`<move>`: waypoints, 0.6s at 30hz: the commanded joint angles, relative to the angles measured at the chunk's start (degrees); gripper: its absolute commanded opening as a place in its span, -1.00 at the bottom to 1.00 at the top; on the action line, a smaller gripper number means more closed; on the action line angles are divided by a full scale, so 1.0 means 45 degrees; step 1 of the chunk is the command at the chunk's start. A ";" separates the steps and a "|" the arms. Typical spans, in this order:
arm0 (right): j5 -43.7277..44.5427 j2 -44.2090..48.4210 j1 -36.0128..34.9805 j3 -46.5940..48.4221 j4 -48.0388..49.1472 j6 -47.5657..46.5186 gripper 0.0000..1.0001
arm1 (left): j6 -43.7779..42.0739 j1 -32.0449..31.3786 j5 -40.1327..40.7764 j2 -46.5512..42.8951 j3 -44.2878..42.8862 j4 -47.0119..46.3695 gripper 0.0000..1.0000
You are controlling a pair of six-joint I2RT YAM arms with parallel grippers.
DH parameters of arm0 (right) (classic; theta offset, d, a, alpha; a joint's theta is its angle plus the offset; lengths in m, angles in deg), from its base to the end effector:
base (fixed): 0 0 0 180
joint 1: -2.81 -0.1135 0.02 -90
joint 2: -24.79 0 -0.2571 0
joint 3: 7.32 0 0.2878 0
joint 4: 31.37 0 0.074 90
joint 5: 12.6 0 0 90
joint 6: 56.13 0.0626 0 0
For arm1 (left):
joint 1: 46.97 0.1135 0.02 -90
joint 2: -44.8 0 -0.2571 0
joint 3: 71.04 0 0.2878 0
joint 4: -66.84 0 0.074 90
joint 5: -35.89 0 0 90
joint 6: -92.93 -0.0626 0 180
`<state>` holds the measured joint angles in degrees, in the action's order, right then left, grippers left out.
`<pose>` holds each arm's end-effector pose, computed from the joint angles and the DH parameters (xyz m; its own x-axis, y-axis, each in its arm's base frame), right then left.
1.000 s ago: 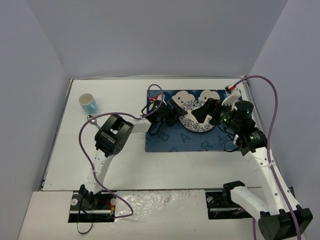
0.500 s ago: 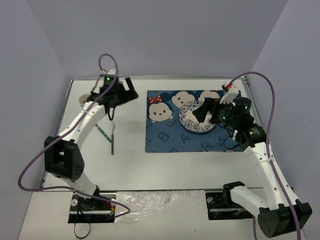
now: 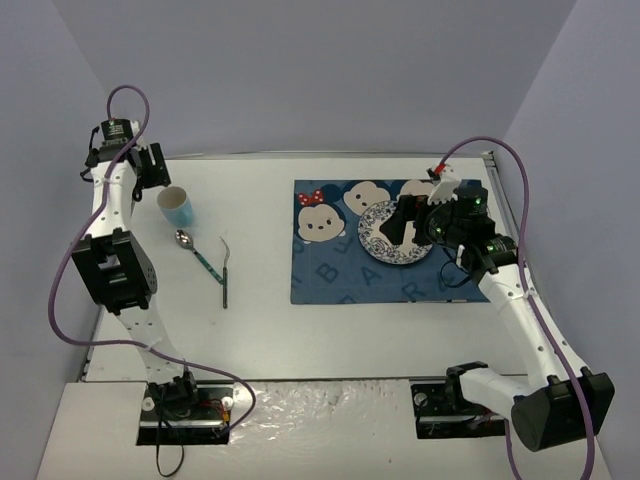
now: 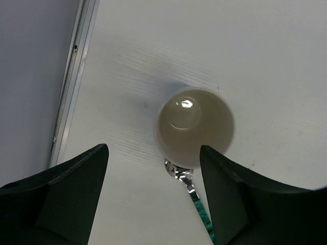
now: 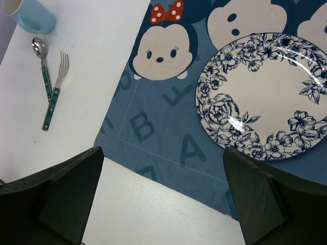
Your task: Set the dinner table for one person
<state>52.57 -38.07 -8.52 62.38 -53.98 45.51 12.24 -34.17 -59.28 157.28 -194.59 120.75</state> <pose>0.3031 0.0875 0.3410 -0.3769 0.1112 -0.9195 -0.5090 0.8046 0.3059 0.4895 0.1054 0.3136 -0.6291 -0.3081 -0.7137 -0.2614 0.9485 -0.1791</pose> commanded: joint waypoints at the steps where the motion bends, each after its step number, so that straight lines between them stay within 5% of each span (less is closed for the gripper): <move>1: -0.0601 -0.0401 -0.0079 0.0813 0.0586 -0.0339 1.00 | -0.1295 0.0243 -0.0309 0.1028 -0.1833 0.1351 0.35; 18: -0.0555 -0.0982 -0.0186 0.0945 0.0574 -0.0280 1.00 | -0.1465 0.0359 -0.0909 0.3591 -0.3853 0.1571 -0.28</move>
<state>50.99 -42.20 -8.89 64.08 -53.96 44.66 6.09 -32.44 -62.59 173.93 -208.38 128.17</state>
